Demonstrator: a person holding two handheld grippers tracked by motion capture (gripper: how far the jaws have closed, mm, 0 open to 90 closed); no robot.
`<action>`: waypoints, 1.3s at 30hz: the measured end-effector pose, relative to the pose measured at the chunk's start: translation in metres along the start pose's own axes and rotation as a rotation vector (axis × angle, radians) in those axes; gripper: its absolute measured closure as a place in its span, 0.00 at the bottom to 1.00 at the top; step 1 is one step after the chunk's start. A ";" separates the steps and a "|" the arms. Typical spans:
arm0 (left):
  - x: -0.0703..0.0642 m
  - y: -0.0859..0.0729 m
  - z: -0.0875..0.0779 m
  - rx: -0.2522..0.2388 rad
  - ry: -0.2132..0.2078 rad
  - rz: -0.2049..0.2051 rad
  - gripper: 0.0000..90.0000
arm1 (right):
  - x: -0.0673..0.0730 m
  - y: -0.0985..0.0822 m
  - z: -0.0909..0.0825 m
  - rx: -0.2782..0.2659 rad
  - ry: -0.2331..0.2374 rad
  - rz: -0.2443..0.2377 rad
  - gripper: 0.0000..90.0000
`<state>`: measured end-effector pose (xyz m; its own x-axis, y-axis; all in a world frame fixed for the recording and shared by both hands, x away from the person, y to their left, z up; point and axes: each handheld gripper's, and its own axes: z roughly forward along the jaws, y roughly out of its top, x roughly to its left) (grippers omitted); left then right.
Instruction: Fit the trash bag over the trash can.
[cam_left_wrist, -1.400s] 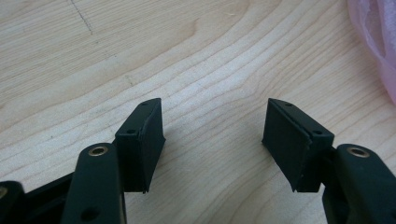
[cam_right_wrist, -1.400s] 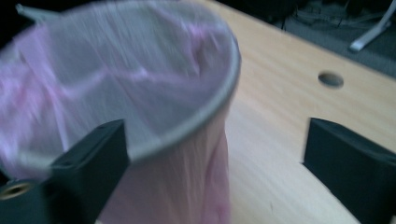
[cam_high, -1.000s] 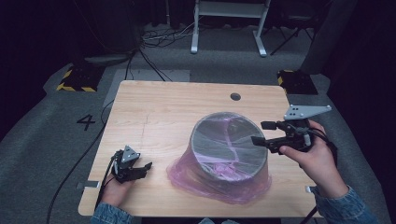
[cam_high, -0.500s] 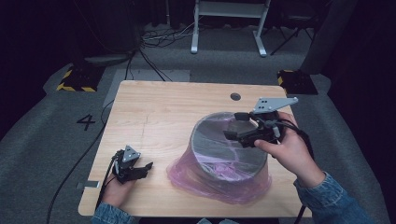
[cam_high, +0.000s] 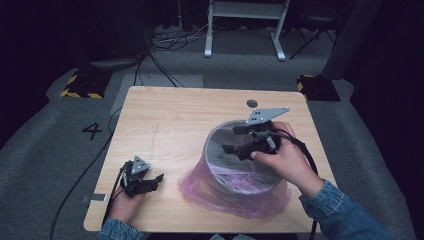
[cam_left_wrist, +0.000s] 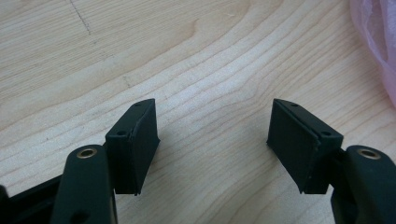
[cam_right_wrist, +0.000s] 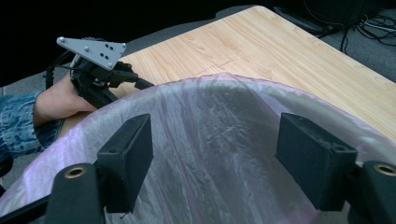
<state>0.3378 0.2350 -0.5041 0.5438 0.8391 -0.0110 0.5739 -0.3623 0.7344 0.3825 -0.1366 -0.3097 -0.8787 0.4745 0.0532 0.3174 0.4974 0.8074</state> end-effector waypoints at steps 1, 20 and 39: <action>0.000 0.000 0.000 -0.001 -0.001 -0.003 0.37 | 0.000 0.000 0.002 0.001 0.003 -0.001 0.30; 0.000 0.000 0.001 -0.001 0.000 0.000 0.36 | -0.009 -0.018 0.047 0.147 -0.032 0.005 0.27; 0.000 0.000 0.001 -0.001 0.000 0.000 0.36 | -0.019 -0.042 0.084 0.375 -0.013 -0.019 0.26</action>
<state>0.3383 0.2345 -0.5042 0.5441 0.8390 -0.0112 0.5732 -0.3619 0.7352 0.4162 -0.1053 -0.3937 -0.8818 0.4705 0.0314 0.4120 0.7363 0.5368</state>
